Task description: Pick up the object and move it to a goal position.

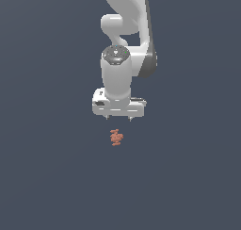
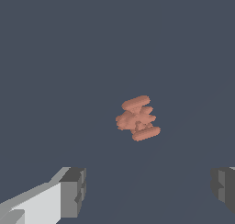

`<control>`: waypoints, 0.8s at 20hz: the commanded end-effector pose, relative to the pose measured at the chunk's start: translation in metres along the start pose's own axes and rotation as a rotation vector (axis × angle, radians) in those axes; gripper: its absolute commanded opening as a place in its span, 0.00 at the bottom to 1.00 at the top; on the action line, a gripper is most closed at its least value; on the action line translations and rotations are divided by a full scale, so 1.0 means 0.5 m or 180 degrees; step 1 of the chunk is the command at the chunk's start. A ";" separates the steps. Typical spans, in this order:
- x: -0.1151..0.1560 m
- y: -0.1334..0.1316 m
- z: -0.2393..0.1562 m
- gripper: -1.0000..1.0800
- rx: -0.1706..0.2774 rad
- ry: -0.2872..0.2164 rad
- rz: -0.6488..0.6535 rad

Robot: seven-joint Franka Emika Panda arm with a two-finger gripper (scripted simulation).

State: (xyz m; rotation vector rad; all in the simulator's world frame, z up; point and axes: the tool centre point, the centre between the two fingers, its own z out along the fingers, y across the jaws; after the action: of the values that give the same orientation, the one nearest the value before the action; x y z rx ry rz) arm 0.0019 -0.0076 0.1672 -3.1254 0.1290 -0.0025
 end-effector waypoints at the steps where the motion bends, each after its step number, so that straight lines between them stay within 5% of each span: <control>1: 0.000 0.000 0.000 0.96 0.0000 0.0000 0.0000; 16: 0.019 0.036 -0.026 0.96 -0.0093 0.0102 0.0097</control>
State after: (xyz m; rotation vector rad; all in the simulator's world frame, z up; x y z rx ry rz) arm 0.0100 -0.0267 0.1804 -3.1540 0.1715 -0.0517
